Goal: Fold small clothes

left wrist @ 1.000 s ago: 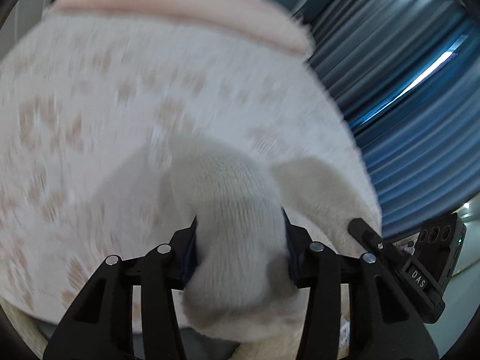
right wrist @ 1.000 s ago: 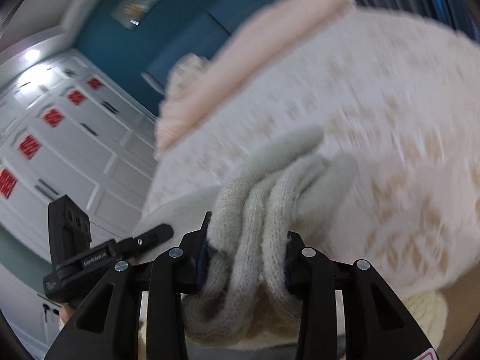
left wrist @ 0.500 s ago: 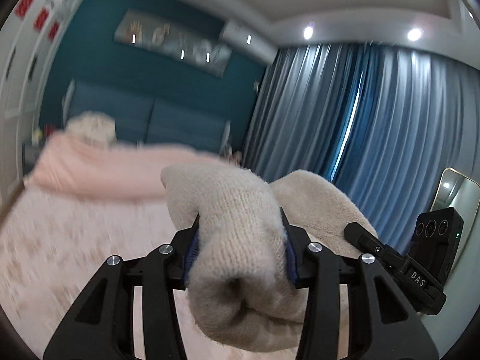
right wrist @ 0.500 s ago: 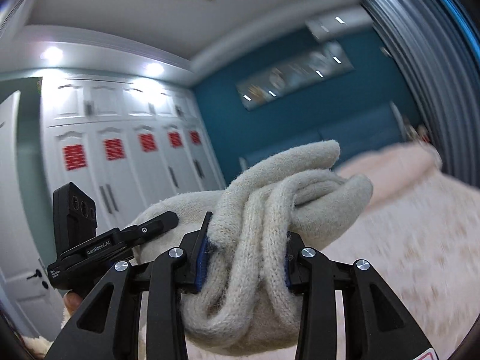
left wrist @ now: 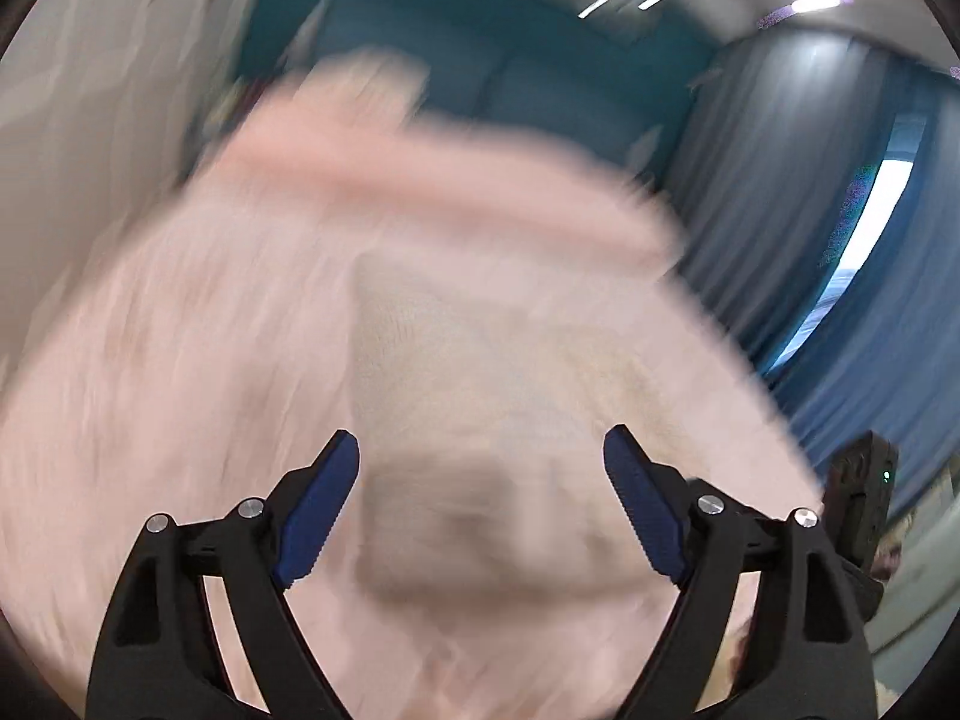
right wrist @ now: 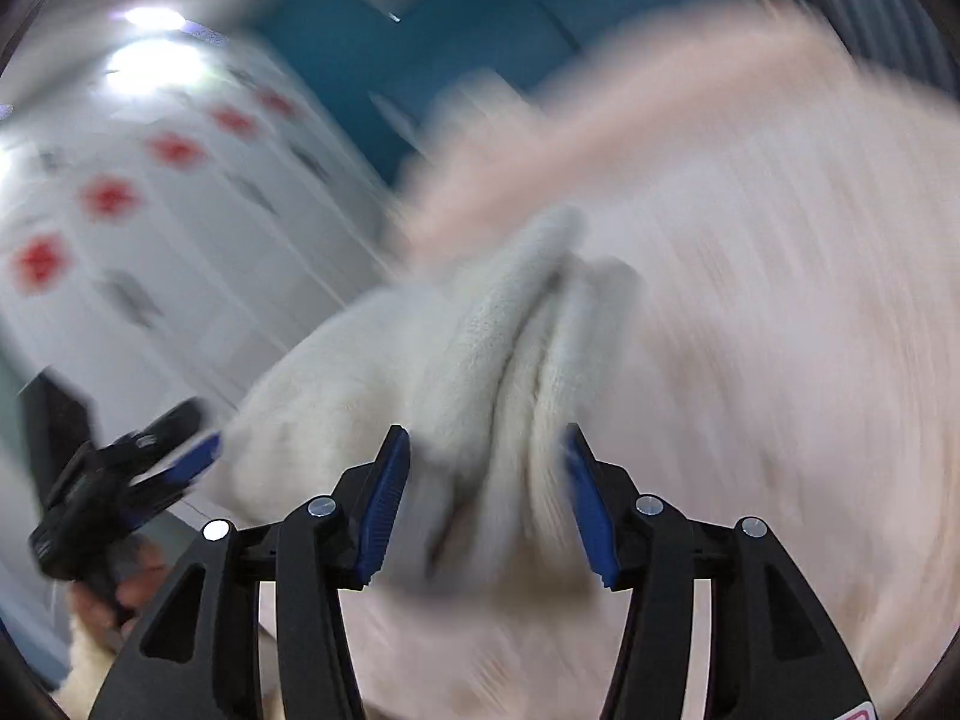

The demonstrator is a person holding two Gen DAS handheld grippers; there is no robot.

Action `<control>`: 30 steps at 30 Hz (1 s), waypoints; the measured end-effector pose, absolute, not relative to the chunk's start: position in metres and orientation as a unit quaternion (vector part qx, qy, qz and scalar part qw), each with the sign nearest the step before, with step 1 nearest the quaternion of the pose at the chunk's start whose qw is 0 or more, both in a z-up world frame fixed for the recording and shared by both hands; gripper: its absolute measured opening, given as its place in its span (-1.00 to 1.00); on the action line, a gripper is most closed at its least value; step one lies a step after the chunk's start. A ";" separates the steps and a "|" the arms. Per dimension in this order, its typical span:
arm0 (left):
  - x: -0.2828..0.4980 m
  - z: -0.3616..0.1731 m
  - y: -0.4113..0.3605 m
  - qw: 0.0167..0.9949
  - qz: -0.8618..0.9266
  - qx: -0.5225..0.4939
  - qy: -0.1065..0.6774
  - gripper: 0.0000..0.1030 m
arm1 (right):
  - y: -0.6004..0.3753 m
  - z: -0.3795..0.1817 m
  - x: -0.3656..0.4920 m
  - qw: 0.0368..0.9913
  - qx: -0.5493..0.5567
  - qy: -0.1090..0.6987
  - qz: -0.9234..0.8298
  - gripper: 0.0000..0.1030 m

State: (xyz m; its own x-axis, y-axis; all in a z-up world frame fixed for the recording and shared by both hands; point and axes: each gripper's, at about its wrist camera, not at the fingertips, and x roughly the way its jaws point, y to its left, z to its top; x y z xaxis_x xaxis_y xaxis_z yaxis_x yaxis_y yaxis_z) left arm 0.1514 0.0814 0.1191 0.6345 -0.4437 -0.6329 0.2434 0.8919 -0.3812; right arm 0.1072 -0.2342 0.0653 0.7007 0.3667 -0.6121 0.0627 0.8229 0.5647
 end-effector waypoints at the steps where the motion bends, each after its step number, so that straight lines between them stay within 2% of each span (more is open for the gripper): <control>1: 0.150 0.073 0.094 0.876 -0.157 -0.141 0.434 0.55 | -0.240 0.029 0.098 0.857 0.302 0.412 0.068 -0.04; 2: 0.143 0.037 0.109 0.856 -0.132 -0.168 0.470 0.55 | -0.248 -0.002 0.081 0.839 0.319 0.438 0.043 -0.04; 4: 0.127 0.000 0.133 0.830 -0.112 -0.228 0.497 0.56 | -0.256 -0.021 0.063 0.830 0.320 0.456 0.021 -0.04; 6: 0.121 -0.011 0.144 0.814 -0.105 -0.269 0.504 0.60 | -0.261 -0.023 0.061 0.827 0.317 0.464 0.017 0.03; 7: 0.126 -0.014 0.146 0.810 -0.105 -0.283 0.502 0.65 | -0.260 -0.020 0.066 0.827 0.316 0.466 0.016 0.15; 8: 0.134 -0.012 0.144 0.812 -0.108 -0.285 0.497 0.68 | -0.261 -0.013 0.073 0.829 0.315 0.462 0.015 0.33; 13: 0.180 -0.010 0.135 0.833 -0.121 -0.262 0.473 0.86 | -0.235 -0.017 0.139 0.825 0.320 0.465 0.038 0.66; 16: 0.210 -0.039 0.125 0.814 -0.110 -0.270 0.503 0.86 | -0.220 -0.044 0.169 0.807 0.300 0.507 0.026 0.66; 17: 0.208 -0.045 0.127 0.806 -0.110 -0.274 0.512 0.85 | -0.216 -0.051 0.176 0.801 0.300 0.517 0.025 0.55; 18: 0.217 -0.058 0.124 0.795 -0.107 -0.276 0.529 0.79 | -0.210 -0.062 0.183 0.790 0.309 0.529 0.035 0.33; 19: 0.220 -0.065 0.121 0.786 -0.109 -0.276 0.543 0.39 | -0.207 -0.064 0.188 0.786 0.314 0.531 0.045 -0.01; 20: 0.217 -0.065 0.119 0.780 -0.122 -0.281 0.546 0.17 | -0.201 -0.054 0.194 0.794 0.298 0.527 0.048 -0.18; 21: 0.217 -0.061 0.119 0.779 -0.125 -0.287 0.544 0.04 | -0.197 -0.041 0.197 0.809 0.279 0.515 0.057 -0.22; 22: 0.213 -0.049 0.119 0.790 -0.124 -0.287 0.527 -0.20 | -0.192 -0.021 0.199 0.825 0.261 0.496 0.075 -0.27; 23: 0.211 -0.039 0.117 0.799 -0.133 -0.278 0.516 -0.24 | -0.187 0.008 0.199 0.846 0.237 0.467 0.099 -0.28; 26: 0.201 -0.020 0.115 0.819 -0.139 -0.260 0.493 -0.24 | -0.191 0.049 0.190 0.879 0.199 0.417 0.113 -0.25; 27: 0.200 -0.023 0.114 0.815 -0.142 -0.260 0.498 -0.21 | -0.197 0.044 0.189 0.877 0.206 0.420 0.107 -0.21; 29: 0.198 -0.043 0.103 0.812 -0.121 -0.224 0.525 -0.20 | -0.215 -0.008 0.192 0.840 0.223 0.490 0.072 -0.15; 30: 0.196 -0.056 0.094 0.813 -0.117 -0.195 0.535 -0.09 | -0.220 -0.037 0.191 0.816 0.214 0.535 0.045 -0.13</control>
State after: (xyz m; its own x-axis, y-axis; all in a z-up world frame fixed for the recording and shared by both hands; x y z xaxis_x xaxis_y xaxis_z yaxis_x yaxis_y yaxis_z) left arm 0.1957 0.0940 -0.0556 0.3996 -0.3989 -0.8254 -0.0192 0.8965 -0.4425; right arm 0.1906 -0.2205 -0.0366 0.4239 0.3031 -0.8535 0.1549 0.9042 0.3980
